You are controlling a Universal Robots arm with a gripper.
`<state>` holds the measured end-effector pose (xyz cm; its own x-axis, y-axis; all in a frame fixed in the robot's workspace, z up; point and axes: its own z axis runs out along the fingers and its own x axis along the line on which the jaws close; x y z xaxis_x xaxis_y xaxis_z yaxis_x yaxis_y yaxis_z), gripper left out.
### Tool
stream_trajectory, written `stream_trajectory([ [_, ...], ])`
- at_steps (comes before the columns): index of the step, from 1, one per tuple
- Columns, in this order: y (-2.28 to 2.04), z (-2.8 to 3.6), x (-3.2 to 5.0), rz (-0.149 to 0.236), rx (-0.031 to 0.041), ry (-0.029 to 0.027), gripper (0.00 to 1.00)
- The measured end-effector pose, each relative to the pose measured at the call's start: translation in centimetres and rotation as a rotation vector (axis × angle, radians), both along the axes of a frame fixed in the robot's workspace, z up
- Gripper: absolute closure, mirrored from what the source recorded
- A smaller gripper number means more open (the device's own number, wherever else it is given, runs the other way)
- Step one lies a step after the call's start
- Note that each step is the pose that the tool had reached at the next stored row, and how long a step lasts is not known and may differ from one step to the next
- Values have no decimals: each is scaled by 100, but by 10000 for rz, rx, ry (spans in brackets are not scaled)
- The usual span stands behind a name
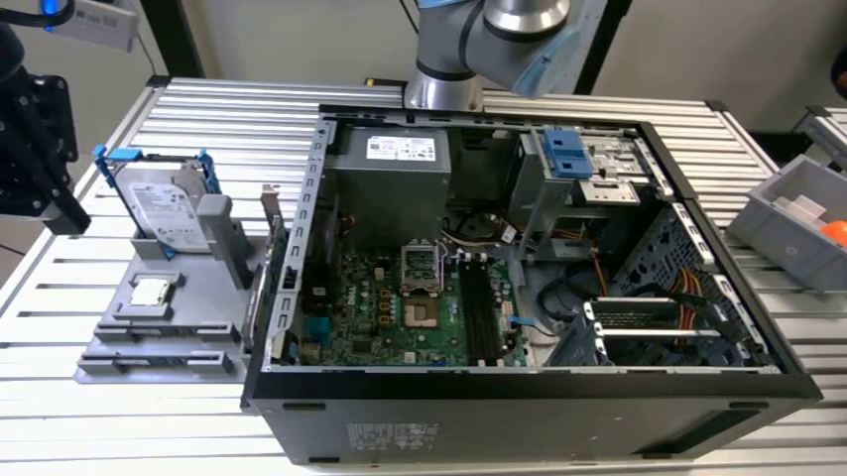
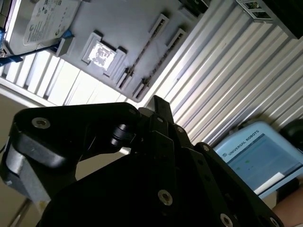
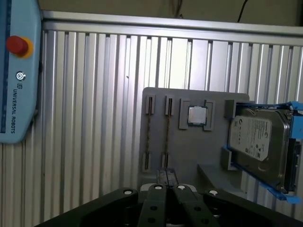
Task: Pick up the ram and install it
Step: 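Pick up the ram and move it above insertion slot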
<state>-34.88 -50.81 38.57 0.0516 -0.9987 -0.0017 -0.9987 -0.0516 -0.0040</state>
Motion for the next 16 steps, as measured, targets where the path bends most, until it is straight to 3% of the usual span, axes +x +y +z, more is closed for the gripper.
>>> stream_trajectory([
  [7, 2, -1, -1, 64, 0, 5, 100],
  [16, 2, -2, 0, 57, 0, 54, 100],
])
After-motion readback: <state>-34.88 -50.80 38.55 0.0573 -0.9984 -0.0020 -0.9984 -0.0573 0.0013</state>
